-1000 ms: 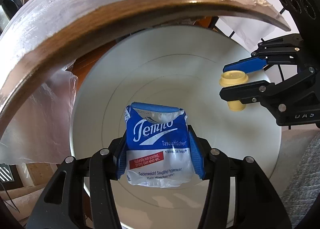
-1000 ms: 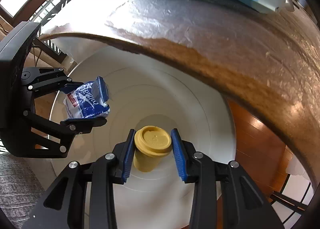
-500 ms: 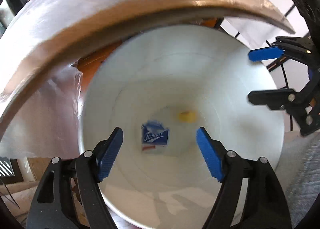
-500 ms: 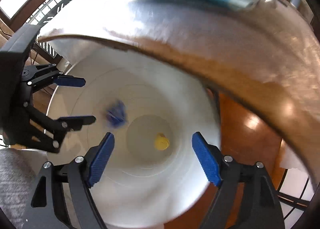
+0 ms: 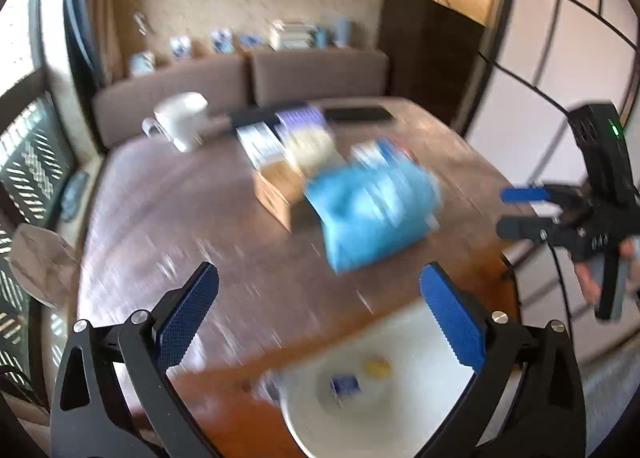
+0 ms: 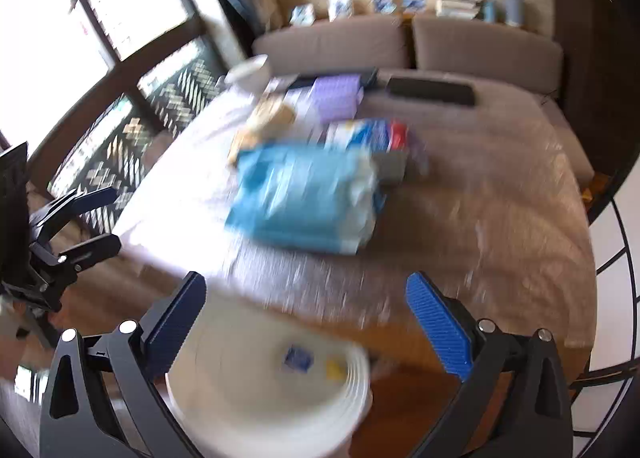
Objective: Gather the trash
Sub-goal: 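Grasp the blue plastic bag with the right gripper while the left gripper grasps the cardboard box, then lift the cardboard box and blue bag and carry them toward the bin, then hold the box and bag above the bin opening with both grippers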
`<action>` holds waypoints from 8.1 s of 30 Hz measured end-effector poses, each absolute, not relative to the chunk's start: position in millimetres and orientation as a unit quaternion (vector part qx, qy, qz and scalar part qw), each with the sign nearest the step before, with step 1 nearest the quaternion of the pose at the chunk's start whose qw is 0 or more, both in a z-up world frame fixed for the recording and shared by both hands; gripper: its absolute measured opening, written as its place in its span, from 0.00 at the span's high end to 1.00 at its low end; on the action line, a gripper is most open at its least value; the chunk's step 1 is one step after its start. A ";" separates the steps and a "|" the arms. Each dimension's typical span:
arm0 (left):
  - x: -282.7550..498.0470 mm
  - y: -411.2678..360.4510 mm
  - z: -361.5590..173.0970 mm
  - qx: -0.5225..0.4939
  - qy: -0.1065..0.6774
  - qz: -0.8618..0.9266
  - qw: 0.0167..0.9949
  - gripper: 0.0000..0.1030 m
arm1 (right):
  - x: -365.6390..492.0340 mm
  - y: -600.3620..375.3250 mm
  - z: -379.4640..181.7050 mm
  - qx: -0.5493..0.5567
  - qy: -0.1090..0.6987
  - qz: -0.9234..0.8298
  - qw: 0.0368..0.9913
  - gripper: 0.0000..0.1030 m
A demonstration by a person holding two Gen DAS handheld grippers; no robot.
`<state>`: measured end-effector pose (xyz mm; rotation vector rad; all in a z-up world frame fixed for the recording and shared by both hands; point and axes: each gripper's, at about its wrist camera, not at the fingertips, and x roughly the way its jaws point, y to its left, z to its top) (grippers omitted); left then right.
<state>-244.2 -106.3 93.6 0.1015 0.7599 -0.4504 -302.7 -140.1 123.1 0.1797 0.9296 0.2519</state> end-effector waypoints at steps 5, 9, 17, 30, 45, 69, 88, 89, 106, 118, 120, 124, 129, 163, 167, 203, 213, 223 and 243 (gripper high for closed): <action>-187.6 -98.5 82.1 0.058 0.370 -0.179 0.910 0.01 | -251.7 -129.8 106.0 0.072 0.447 0.106 0.885 0.04; -151.7 -96.4 57.0 0.082 0.393 -0.185 0.897 0.01 | -223.7 -116.6 81.3 0.073 0.464 0.099 0.877 0.04; -115.6 -102.8 30.7 0.125 0.409 -0.245 0.870 0.01 | -210.2 -113.9 68.1 0.055 0.467 0.076 0.879 0.04; -88.9 -133.2 17.6 0.146 0.401 -0.331 0.842 0.02 | -201.8 -152.9 58.3 0.098 0.487 0.041 0.867 0.04; -83.0 -138.8 12.9 0.143 0.425 -0.358 0.819 0.37 | -193.2 -158.6 44.4 0.182 0.461 0.127 0.859 0.04; -110.6 -113.4 23.1 0.051 0.446 -0.271 0.852 0.41 | -213.1 -169.1 61.4 0.159 0.444 0.129 0.872 0.43; -112.1 -112.7 18.0 0.046 0.456 -0.267 0.847 0.41 | -183.4 -182.2 44.9 0.187 0.458 0.171 0.852 0.04; -112.0 -112.9 17.1 0.044 0.456 -0.269 0.847 0.41 | -182.0 -182.5 43.3 0.199 0.456 0.184 0.848 0.04; -111.7 -107.2 18.8 0.048 0.452 -0.252 0.854 0.42 | -196.9 -162.1 62.1 0.127 0.440 0.188 0.869 0.51; -130.8 -108.1 27.8 0.033 0.450 -0.244 0.858 0.42 | -212.8 -177.9 72.8 0.146 0.427 0.170 0.876 0.54; -135.1 -107.7 29.6 0.031 0.449 -0.242 0.860 0.42 | -213.6 -178.7 72.8 0.151 0.428 0.169 0.875 0.54; -139.9 -107.2 31.7 0.029 0.451 -0.234 0.861 0.42 | -218.9 -178.6 73.6 0.152 0.431 0.166 0.874 0.54; -147.7 -107.6 36.0 0.031 0.451 -0.224 0.863 0.42 | -225.6 -176.3 75.5 0.143 0.435 0.163 0.874 0.54; -223.5 -109.0 53.3 0.027 0.470 -0.232 0.851 0.42 | -284.2 -155.9 91.1 0.086 0.470 0.186 0.859 0.54; -235.2 -110.0 55.2 0.032 0.474 -0.239 0.847 0.42 | -296.8 -151.4 93.9 0.070 0.475 0.190 0.856 0.54; -275.3 -123.0 5.2 0.080 0.533 -0.248 0.805 0.42 | -338.9 -132.7 49.7 0.004 0.547 0.211 0.810 0.54; -276.0 -126.2 -13.7 0.086 0.547 -0.246 0.796 0.42 | -334.8 -124.0 32.3 -0.007 0.560 0.219 0.799 0.54; -270.1 -136.1 -32.4 0.094 0.560 -0.244 0.786 0.42 | -332.2 -114.2 13.6 -0.025 0.569 0.215 0.794 0.54; -262.5 -149.2 -59.1 0.120 0.568 -0.240 0.778 0.42 | -328.8 -90.2 -16.2 -0.049 0.584 0.209 0.783 0.54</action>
